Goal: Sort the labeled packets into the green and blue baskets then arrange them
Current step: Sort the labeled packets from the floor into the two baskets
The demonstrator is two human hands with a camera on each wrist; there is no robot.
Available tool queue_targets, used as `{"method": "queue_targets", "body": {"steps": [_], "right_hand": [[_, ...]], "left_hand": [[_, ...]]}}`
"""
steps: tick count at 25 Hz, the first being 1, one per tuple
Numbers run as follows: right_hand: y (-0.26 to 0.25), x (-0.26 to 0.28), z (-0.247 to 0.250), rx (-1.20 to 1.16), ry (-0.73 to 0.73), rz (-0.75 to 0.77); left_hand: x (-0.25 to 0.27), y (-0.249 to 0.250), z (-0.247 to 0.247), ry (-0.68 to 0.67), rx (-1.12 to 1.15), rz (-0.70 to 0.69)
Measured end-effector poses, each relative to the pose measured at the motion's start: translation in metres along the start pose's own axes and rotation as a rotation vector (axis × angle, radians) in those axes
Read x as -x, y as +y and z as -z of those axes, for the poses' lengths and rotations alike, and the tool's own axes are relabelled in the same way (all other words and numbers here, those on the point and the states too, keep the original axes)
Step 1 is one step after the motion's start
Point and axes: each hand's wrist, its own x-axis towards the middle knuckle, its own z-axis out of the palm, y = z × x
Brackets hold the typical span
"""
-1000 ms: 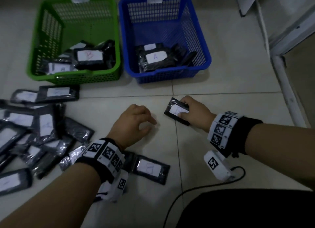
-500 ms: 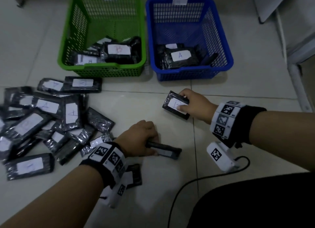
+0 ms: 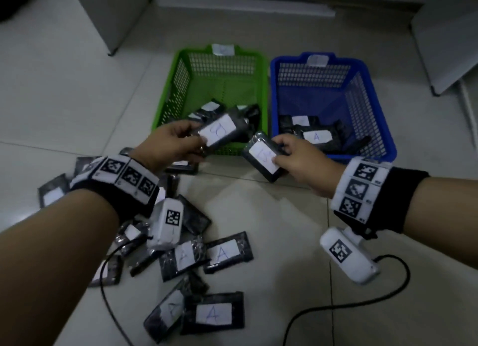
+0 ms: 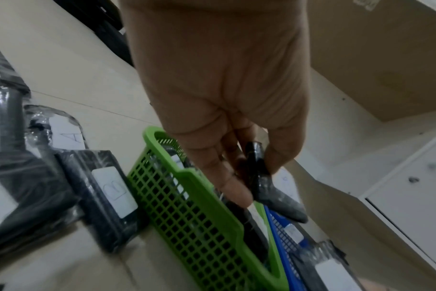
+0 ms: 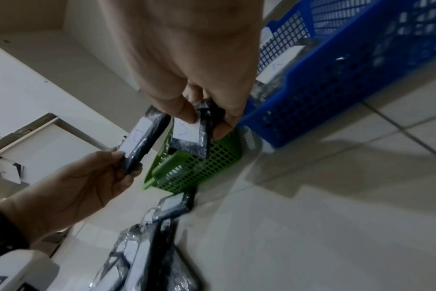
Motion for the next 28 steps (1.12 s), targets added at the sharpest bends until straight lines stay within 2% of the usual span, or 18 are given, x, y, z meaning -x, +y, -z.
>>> {"method": "queue_targets", "body": {"steps": [3, 5, 7, 11, 14, 16, 19, 21, 23, 25, 28], "right_hand": [[-0.042, -0.035, 0.000, -0.083, 0.046, -0.010], [-0.068, -0.053, -0.005, -0.149, 0.067, -0.047], [-0.083, -0.072, -0.015, -0.220, 0.140, -0.110], [-0.083, -0.096, -0.043, -0.299, 0.280, -0.174], [-0.069, -0.099, -0.060, -0.299, 0.255, -0.159], [-0.068, -0.091, -0.062, -0.229, 0.213, -0.112], [-0.070, -0.053, -0.067, -0.192, 0.227, -0.007], [-0.058, -0.017, -0.078, -0.096, 0.244, 0.068], [-0.038, 0.020, -0.092, 0.045, 0.130, 0.058], [-0.010, 0.043, -0.106, 0.289, -0.047, 0.026], [0.021, 0.068, -0.123, 0.636, -0.289, 0.026]], "left_hand": [[-0.020, 0.016, 0.021, 0.145, 0.045, 0.013], [-0.034, 0.023, 0.036, 0.246, -0.020, 0.055], [-0.045, 0.031, 0.049, 0.291, -0.124, 0.072], [-0.067, 0.027, 0.054, 0.217, -0.209, 0.066], [-0.073, 0.002, 0.054, 0.164, -0.356, 0.084], [-0.067, -0.007, 0.061, 0.126, -0.603, 0.068], [-0.040, -0.010, 0.067, 0.093, -0.804, -0.057], [-0.014, -0.017, 0.063, 0.035, -0.842, -0.230], [0.011, -0.036, 0.056, -0.153, -0.931, -0.320], [0.028, -0.065, 0.045, -0.343, -1.041, -0.353], [0.040, -0.104, 0.028, -0.458, -1.199, -0.354]]}}
